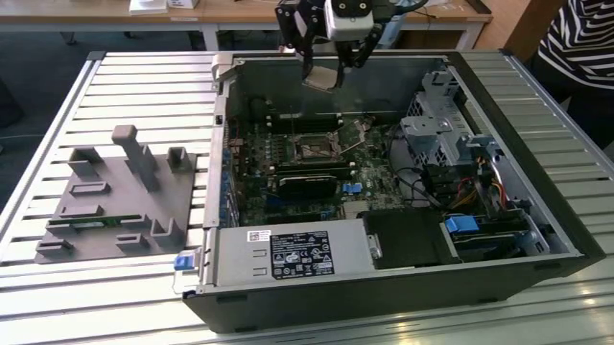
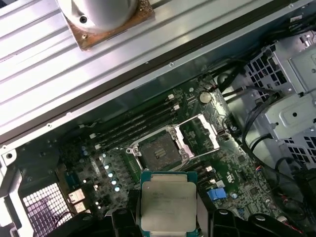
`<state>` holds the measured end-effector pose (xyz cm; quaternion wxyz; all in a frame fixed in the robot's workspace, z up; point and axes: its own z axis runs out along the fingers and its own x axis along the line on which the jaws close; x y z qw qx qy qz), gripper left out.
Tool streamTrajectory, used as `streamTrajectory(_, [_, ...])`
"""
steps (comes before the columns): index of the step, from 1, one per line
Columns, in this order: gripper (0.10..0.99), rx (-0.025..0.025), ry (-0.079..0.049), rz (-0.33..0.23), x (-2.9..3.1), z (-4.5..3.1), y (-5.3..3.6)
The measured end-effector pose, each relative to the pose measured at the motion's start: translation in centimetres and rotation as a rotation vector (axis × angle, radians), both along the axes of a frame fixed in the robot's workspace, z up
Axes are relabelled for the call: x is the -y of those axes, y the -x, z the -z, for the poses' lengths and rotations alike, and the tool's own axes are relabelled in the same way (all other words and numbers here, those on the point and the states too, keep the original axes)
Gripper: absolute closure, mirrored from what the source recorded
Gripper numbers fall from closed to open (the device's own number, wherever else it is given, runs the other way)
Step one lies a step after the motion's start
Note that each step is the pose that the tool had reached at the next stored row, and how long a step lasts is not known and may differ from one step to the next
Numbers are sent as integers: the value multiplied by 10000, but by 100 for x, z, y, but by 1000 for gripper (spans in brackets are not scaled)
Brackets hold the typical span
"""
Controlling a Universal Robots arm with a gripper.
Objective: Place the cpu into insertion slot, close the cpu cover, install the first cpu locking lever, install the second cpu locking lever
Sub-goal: 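Place the cpu into insertion slot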
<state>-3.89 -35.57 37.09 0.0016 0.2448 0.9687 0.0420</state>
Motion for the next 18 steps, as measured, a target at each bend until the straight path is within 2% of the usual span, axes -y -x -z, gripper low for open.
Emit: streamTrajectory(18, [545,1,12,2546,0,36,0])
